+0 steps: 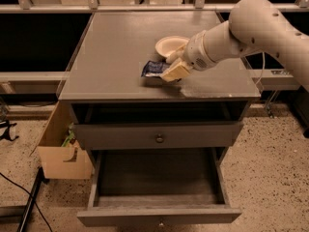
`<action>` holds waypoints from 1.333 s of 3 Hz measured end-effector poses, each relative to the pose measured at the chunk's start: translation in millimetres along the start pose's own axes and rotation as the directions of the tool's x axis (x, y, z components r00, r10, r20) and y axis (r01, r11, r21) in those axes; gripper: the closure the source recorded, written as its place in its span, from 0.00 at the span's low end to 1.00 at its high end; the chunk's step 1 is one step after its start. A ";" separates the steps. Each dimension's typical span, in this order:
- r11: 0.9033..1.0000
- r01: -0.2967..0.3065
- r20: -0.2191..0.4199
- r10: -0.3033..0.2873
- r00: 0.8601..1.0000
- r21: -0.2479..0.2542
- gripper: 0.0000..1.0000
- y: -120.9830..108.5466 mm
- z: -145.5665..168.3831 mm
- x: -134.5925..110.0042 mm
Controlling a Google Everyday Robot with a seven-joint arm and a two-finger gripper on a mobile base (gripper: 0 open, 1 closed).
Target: Pick rxbar blueberry from middle drawer and place on counter
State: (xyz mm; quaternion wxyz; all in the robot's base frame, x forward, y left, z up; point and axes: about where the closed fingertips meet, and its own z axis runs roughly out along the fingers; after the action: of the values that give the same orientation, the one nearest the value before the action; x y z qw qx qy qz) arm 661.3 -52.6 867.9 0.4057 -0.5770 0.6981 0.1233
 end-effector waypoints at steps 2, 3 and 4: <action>0.994 -0.108 -0.038 0.107 0.994 -0.010 1.00 -6.7 12.9 19.8; 0.988 -0.152 -0.058 0.151 0.987 -0.016 1.00 -6.1 15.6 27.5; 0.983 -0.185 -0.071 0.183 0.981 -0.021 1.00 -5.0 17.8 32.9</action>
Offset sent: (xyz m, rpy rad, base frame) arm 0.0141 -0.0181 -0.0298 0.0164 0.1435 -0.1263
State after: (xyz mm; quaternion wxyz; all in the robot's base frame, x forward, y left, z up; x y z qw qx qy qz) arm 673.2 -65.9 834.7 0.3603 -0.5195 0.7602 0.1499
